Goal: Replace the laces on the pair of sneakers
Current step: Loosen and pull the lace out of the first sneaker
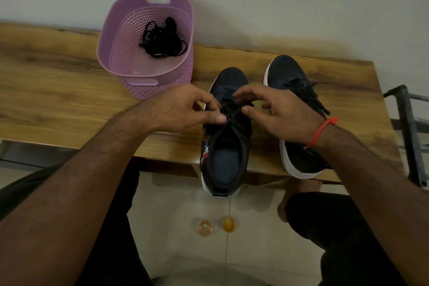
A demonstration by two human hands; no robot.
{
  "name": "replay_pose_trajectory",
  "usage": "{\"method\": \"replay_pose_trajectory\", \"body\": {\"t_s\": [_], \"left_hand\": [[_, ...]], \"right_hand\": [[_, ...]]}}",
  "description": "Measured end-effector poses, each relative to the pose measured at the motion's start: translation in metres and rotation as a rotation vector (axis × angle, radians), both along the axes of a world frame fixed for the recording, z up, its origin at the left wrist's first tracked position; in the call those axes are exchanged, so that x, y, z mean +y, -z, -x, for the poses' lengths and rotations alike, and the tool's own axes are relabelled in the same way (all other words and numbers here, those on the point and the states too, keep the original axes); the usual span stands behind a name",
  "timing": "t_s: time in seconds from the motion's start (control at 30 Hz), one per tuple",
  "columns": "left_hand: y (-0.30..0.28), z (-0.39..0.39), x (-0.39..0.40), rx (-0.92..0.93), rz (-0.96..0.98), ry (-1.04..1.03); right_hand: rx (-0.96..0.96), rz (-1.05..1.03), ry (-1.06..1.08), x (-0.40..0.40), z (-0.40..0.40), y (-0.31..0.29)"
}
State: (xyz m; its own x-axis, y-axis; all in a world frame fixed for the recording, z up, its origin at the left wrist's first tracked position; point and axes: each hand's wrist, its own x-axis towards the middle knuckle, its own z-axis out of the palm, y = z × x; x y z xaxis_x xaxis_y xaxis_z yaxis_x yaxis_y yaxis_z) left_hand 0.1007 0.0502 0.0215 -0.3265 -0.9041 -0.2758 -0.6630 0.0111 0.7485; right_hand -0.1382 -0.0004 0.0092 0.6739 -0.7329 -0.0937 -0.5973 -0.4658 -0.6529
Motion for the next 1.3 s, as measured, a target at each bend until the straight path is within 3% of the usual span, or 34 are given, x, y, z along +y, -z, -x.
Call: {"method": "replay_pose_trajectory", "body": {"t_s": [0.37, 0.6, 1.03, 1.17, 1.3], "left_hand": [[-0.002, -0.002, 0.001, 0.017, -0.004, -0.034], [-0.008, -0.006, 0.000, -0.097, 0.084, -0.126], [-0.007, -0.011, -0.001, 0.117, 0.159, -0.677], [-0.004, -0.010, 0.001, -0.004, 0.060, -0.413], [-0.001, -0.005, 0.005, -0.090, 0.221, -0.198]], "right_hand": [[0.191, -0.033, -0.131, 0.006, -0.005, 0.001], [0.148, -0.091, -0.123, 0.004, -0.004, 0.001], [0.103, -0.149, -0.105, 0.002, -0.001, 0.003], [0.110, -0.153, -0.104, 0.001, -0.001, 0.003], [0.121, -0.143, -0.109, 0.001, -0.001, 0.002]]}}
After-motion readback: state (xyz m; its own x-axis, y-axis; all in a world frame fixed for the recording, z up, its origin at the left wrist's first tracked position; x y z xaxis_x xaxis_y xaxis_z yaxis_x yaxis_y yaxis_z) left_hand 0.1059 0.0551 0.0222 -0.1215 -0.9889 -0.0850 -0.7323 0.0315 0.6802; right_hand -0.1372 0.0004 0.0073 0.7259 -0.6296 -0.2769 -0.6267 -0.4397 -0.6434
